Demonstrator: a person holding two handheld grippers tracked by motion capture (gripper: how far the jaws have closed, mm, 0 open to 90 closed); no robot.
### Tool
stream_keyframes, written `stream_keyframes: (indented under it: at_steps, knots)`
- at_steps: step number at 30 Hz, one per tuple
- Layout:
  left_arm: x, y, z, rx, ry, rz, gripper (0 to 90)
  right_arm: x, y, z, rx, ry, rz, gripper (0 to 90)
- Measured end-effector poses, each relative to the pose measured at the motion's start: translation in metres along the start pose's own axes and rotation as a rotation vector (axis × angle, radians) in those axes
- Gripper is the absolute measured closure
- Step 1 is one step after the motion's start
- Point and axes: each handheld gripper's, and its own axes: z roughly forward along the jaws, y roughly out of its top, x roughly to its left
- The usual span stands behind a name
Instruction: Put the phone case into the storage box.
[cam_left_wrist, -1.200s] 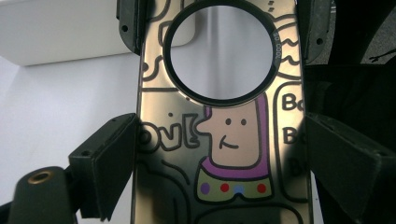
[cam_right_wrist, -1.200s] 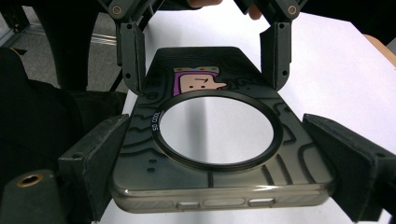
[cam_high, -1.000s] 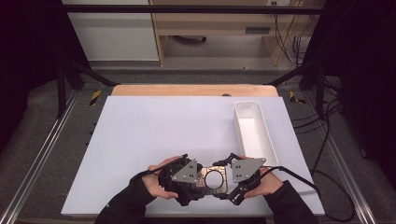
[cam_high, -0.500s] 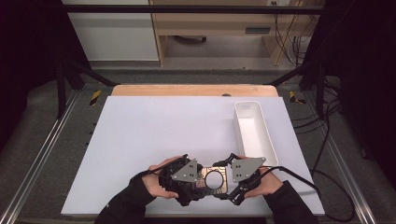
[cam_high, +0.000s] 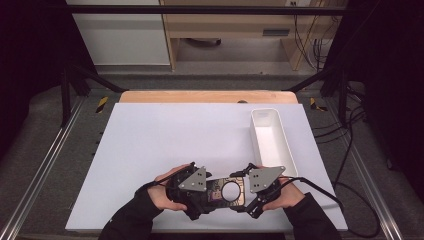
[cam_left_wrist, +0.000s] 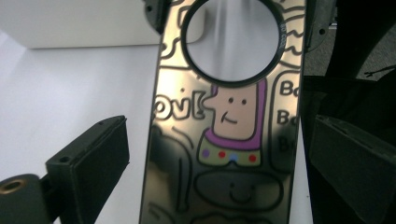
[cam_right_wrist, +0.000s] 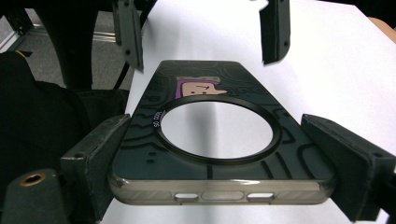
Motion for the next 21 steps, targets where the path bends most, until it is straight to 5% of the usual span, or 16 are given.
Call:
stream_keyframes:
  at_steps: [8,21]
  knots:
    - [0.004,-0.007,-0.006,0.040,0.009,-0.081,2.7,-0.003,0.003,-0.008,0.011,-0.004,0.015,12.3]
    - [0.012,-0.004,-0.003,0.098,-0.006,-0.108,2.6,-0.005,0.007,-0.018,0.041,-0.006,0.026,12.4]
